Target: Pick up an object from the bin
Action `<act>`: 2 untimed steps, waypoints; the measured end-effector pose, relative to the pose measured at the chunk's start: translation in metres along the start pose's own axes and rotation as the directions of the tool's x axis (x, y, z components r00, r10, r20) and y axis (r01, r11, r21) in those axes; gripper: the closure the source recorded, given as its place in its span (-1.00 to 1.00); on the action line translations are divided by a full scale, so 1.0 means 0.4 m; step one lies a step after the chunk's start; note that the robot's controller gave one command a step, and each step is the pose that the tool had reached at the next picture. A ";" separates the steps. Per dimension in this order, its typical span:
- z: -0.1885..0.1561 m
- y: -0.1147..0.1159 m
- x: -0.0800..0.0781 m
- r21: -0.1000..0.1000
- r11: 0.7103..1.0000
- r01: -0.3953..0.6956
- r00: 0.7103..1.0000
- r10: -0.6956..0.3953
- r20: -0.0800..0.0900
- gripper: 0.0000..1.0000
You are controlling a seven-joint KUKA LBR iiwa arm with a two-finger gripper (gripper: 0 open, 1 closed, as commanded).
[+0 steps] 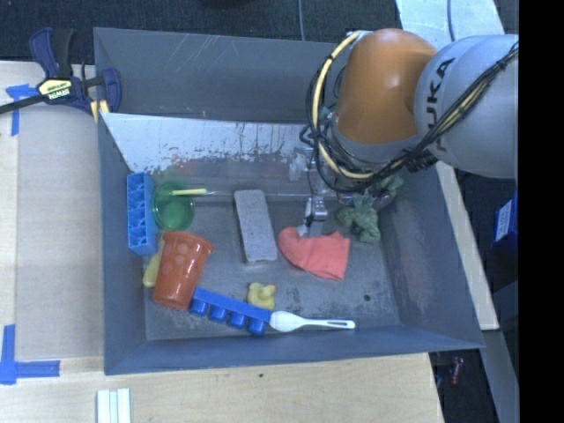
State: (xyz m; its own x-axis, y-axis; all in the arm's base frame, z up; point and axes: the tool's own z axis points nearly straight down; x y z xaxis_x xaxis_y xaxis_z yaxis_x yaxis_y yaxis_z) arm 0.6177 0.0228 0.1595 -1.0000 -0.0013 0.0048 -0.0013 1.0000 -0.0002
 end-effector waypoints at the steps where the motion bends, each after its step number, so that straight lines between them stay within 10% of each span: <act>1: -0.013 0.000 -0.004 0.000 1.000 -0.001 1.000 0.001 0.008 -1.00; 2: 0.144 -0.141 0.079 0.000 0.999 0.053 0.999 -0.053 0.012 -1.00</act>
Offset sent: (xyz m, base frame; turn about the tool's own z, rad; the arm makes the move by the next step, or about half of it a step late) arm -0.0372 -0.0641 -0.0663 -0.0559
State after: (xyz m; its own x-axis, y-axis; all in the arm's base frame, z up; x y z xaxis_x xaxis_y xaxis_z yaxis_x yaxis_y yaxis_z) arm 0.5860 -0.0335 0.1021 -0.9985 -0.0546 -0.0070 -0.0546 0.9985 -0.0005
